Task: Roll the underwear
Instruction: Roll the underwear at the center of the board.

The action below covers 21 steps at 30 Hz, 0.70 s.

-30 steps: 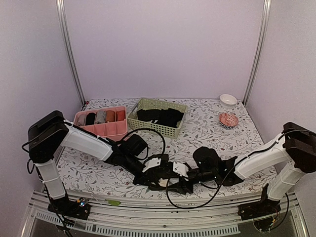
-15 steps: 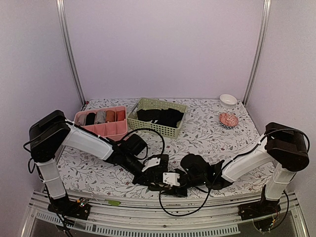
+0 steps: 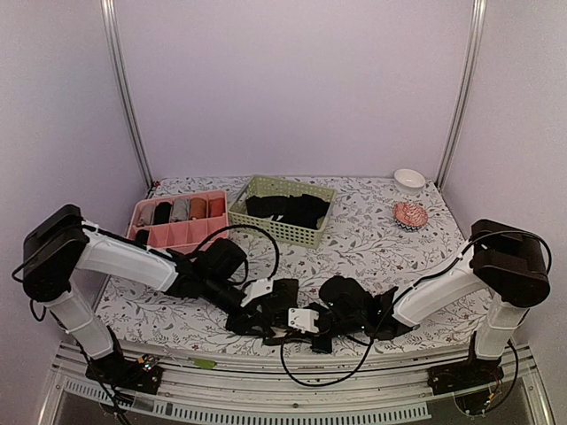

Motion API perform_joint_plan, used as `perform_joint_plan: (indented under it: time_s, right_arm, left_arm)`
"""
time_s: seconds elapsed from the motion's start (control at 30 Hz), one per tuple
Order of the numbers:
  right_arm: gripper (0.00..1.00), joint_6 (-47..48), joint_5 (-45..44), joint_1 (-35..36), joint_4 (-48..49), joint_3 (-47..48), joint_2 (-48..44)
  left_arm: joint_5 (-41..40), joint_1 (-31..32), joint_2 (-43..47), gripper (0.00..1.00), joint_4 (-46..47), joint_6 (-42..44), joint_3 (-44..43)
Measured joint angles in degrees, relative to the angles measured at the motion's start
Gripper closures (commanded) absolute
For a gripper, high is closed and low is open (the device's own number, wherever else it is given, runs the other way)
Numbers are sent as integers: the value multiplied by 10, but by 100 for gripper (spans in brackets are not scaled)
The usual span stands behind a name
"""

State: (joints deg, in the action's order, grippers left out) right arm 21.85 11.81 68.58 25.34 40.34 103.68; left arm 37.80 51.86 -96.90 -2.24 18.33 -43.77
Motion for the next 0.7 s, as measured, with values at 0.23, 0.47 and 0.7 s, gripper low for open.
perform_joint_plan:
  time_s: [0.23, 0.47, 0.7]
  right_arm:
    - [100, -83, 93, -35, -29, 13, 0]
    - [100, -185, 221, -107, -91, 59, 14]
    - [100, -257, 331, -146, -163, 134, 74]
  left_arm:
    - [-145, 0, 180, 4, 85, -44, 89]
    - [-298, 0, 376, 4, 179, -113, 146]
    - [-325, -1, 449, 4, 210, -188, 163]
